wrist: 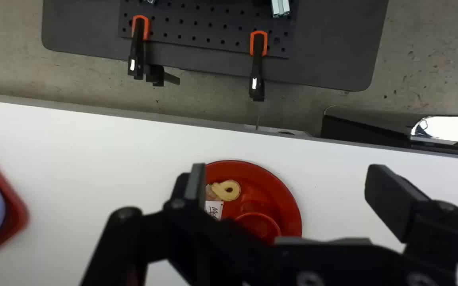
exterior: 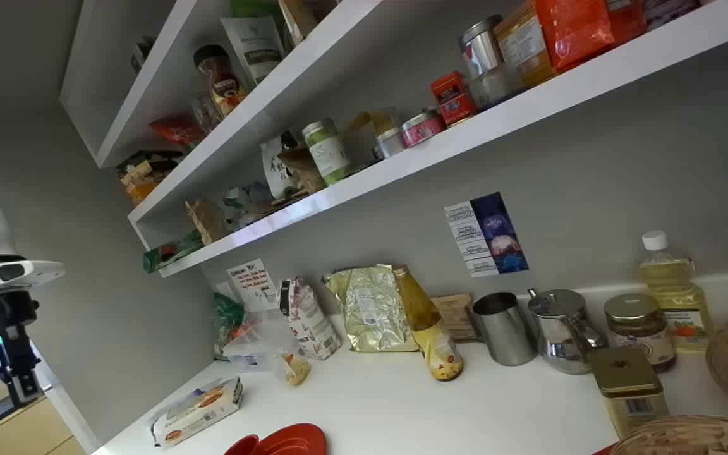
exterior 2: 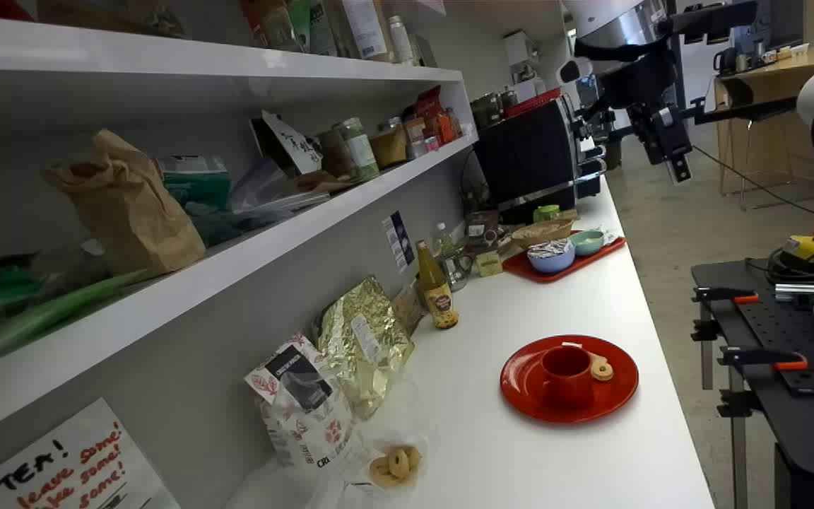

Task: Take the cup off of the pot

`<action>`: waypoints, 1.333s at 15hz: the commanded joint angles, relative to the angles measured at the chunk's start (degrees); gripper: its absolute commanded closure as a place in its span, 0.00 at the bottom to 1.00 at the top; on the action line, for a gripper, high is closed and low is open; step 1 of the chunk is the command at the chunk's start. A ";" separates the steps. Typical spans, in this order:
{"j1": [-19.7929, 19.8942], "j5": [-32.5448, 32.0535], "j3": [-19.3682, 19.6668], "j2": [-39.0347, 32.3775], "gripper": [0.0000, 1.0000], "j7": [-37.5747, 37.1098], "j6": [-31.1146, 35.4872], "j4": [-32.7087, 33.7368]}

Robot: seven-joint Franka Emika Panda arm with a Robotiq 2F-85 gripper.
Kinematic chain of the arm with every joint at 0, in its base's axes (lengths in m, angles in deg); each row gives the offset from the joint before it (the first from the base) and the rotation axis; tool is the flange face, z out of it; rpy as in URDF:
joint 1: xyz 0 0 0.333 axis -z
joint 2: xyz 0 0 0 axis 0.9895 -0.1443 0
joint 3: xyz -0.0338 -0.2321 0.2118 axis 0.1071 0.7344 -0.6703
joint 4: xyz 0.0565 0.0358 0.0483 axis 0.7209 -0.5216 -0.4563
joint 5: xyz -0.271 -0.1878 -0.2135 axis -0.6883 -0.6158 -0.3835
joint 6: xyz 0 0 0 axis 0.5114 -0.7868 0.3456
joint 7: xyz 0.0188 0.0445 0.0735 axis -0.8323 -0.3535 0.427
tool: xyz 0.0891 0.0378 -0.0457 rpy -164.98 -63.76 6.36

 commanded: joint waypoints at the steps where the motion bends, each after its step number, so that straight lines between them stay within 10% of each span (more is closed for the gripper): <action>1: -0.59 -0.26 0.47 -0.14 0.00 -0.30 -0.05 0.08; 11: -0.59 -0.26 0.47 -0.14 0.00 -0.30 -0.04 0.08; 20: 3.04 -2.11 -0.93 -13.35 0.00 -7.53 31.08 1.06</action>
